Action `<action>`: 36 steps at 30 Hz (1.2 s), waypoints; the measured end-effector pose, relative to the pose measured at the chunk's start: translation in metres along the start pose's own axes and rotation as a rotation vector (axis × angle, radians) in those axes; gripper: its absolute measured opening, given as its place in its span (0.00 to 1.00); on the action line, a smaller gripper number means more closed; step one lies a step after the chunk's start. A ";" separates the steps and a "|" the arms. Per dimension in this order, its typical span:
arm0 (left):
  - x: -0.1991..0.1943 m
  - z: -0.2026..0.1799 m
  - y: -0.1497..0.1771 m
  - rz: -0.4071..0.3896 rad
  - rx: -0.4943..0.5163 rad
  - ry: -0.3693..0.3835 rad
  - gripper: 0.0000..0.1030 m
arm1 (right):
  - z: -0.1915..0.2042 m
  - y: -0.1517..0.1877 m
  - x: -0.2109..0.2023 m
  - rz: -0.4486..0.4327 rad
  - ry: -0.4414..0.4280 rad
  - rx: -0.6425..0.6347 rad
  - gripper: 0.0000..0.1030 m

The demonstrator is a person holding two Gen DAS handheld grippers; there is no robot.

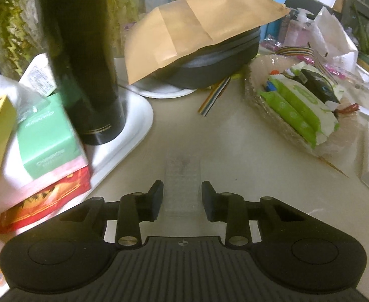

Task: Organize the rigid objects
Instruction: 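Move the left gripper to the clear plastic case and grasp it while the right holds the knob, then carry the clear case and black knob over the cardboard box with both grippers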

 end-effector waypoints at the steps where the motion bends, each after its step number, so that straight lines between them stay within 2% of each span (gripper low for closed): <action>1: -0.004 0.001 0.002 -0.001 0.001 0.004 0.32 | 0.000 0.000 0.000 0.001 0.001 0.001 0.42; 14: -0.065 0.004 0.013 -0.039 0.072 0.054 0.32 | 0.006 -0.002 0.001 0.009 0.016 -0.013 0.42; 22: -0.105 0.003 0.027 -0.055 0.085 0.082 0.32 | 0.018 -0.006 -0.009 0.009 0.013 -0.048 0.42; 36: -0.167 0.000 0.041 -0.092 0.076 0.123 0.32 | 0.026 -0.006 -0.024 0.022 -0.013 -0.036 0.42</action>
Point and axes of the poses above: each gripper's, at about its wrist camera, not at the fingertips, and x roughly the way its jaws point, z to its left, y to its underside, the point moved 2 cm from there along x, roughly the way its jaws point, and after that the axes turned 3 degrees about x, right-handed, at the moved point
